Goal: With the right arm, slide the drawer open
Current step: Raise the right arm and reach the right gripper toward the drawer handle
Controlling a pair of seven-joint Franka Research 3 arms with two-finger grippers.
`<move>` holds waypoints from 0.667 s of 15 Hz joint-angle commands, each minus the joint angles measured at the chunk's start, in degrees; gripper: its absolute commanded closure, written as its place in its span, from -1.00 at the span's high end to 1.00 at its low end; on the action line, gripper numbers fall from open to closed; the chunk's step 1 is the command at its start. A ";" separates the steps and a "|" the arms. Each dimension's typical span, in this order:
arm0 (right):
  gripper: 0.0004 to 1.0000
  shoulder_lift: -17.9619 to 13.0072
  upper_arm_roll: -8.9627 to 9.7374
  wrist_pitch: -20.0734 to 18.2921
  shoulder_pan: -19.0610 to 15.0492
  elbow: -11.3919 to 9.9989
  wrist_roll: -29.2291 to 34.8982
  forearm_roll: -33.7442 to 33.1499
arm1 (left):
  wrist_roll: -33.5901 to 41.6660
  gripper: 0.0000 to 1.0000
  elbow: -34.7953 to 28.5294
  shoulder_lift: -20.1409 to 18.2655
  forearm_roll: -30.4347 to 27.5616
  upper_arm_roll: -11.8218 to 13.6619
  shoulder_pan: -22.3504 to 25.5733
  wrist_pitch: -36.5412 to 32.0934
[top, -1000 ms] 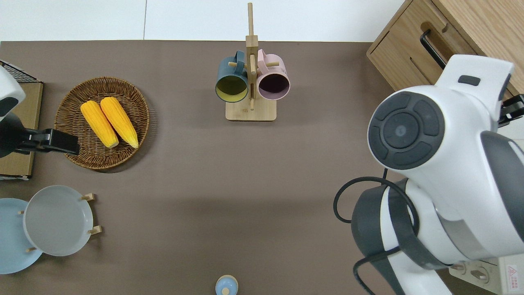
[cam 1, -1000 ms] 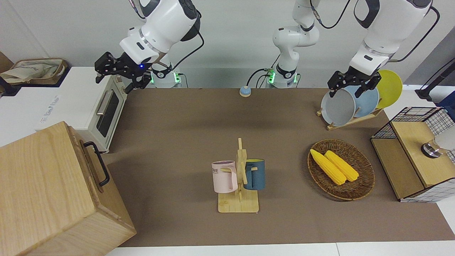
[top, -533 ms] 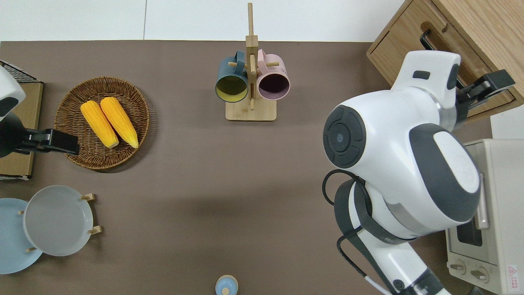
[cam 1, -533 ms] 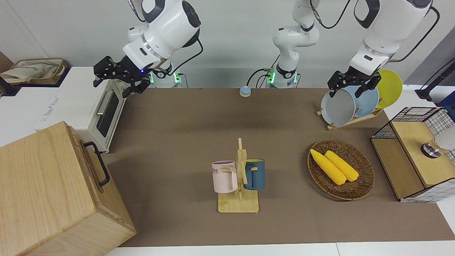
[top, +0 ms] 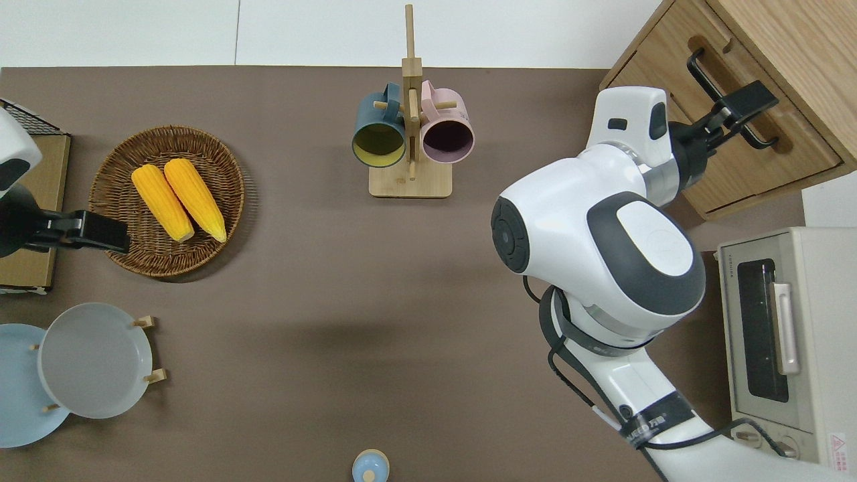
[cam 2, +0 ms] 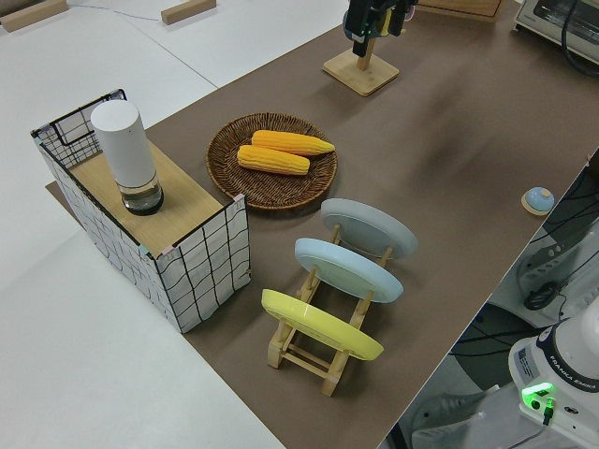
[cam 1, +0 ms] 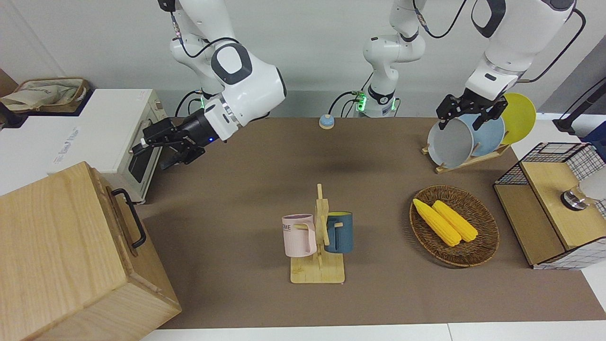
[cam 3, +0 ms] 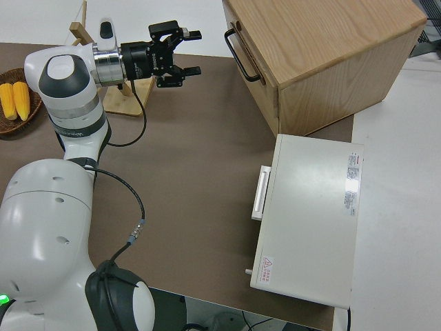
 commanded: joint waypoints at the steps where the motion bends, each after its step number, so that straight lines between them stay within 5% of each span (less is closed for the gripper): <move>1: 0.97 1.84 0.19 2.68 -0.93 -1.47 5.78 -5.09 | -0.60 0.99 0.49 -0.25 1.02 0.02 -0.39 -1.03; 7: 0.97 3.69 -0.16 2.86 -1.28 -4.28 15.98 -7.56 | -0.60 0.99 0.49 -0.16 1.02 0.02 -0.39 -1.03; 10: 0.97 3.78 -0.16 3.99 -2.25 -7.52 19.85 -11.33 | -0.60 0.99 0.49 -0.25 1.02 0.02 -0.39 -1.03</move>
